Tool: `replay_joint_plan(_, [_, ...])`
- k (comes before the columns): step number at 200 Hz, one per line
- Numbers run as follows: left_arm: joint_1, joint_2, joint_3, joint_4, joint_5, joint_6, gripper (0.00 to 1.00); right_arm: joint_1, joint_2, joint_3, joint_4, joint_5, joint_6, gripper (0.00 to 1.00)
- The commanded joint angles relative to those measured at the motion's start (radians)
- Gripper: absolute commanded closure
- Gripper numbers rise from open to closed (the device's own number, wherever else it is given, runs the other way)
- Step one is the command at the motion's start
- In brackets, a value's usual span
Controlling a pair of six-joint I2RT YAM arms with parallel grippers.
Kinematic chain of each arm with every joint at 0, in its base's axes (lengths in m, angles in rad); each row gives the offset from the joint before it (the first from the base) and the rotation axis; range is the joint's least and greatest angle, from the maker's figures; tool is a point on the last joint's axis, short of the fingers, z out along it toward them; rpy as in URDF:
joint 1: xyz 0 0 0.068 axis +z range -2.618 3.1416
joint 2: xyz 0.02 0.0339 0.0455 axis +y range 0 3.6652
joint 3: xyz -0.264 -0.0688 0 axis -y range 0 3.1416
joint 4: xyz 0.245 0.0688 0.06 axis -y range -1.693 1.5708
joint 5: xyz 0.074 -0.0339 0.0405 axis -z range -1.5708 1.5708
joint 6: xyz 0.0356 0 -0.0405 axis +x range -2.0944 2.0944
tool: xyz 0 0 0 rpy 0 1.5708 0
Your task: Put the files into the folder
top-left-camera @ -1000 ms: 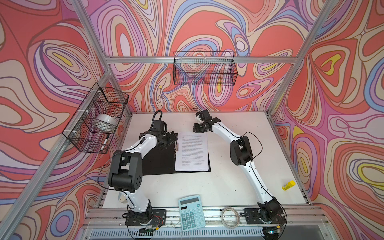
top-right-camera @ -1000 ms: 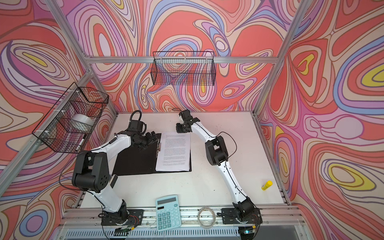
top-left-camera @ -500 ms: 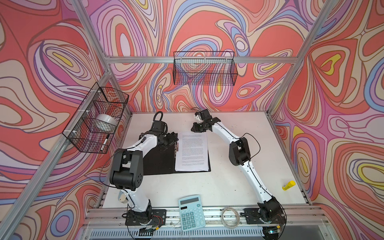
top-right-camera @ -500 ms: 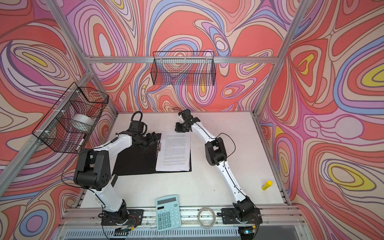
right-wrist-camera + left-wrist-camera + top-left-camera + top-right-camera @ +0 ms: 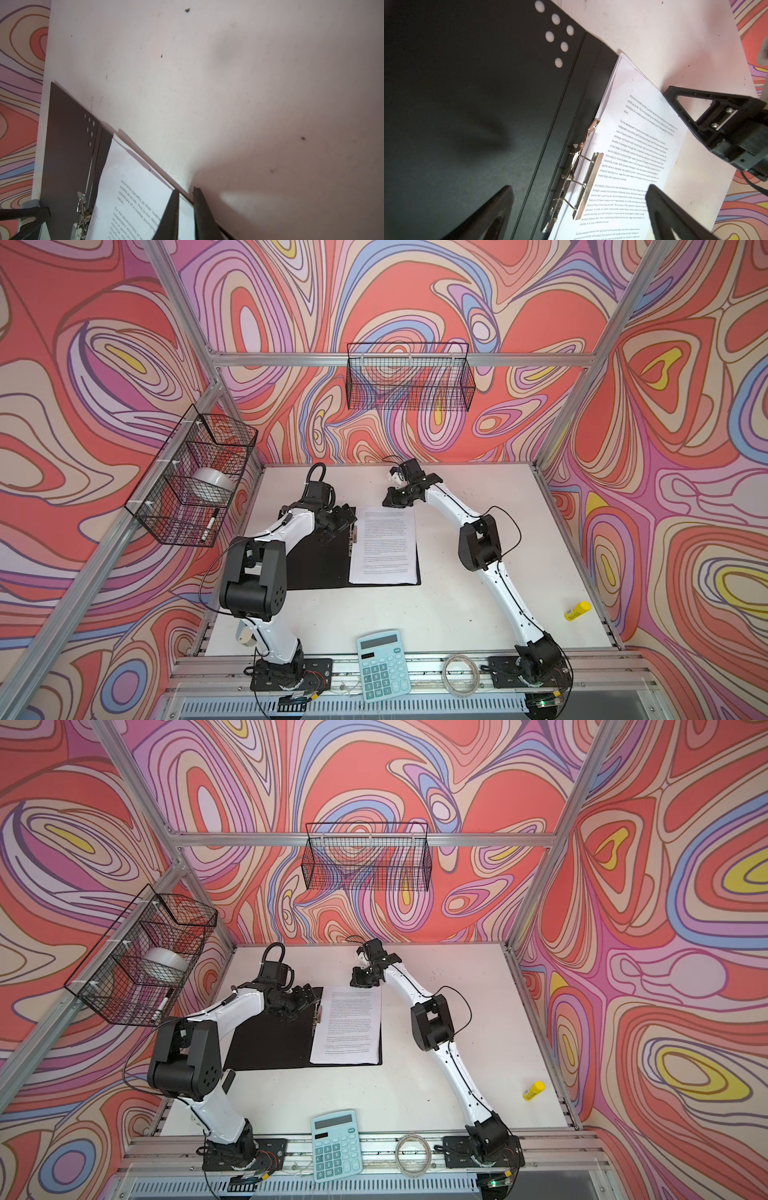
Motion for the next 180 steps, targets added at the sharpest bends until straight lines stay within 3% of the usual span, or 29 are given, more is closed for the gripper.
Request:
replay_joint_plan(1, [0.003, 0.000, -0.010, 0.011, 0.000, -0.010, 0.00, 0.001, 0.037, 0.018, -0.029, -0.034, -0.005, 0.85])
replay_joint_plan(85, [0.003, -0.003, -0.012, 0.013, 0.000, -0.008, 0.00, -0.015, 0.062, 0.021, 0.103, -0.084, 0.094, 0.87])
replay_joint_plan(180, [0.003, 0.007, -0.009, 0.018, 0.009, -0.019, 0.00, -0.017, 0.072, 0.037, 0.046, -0.157, 0.083, 0.88])
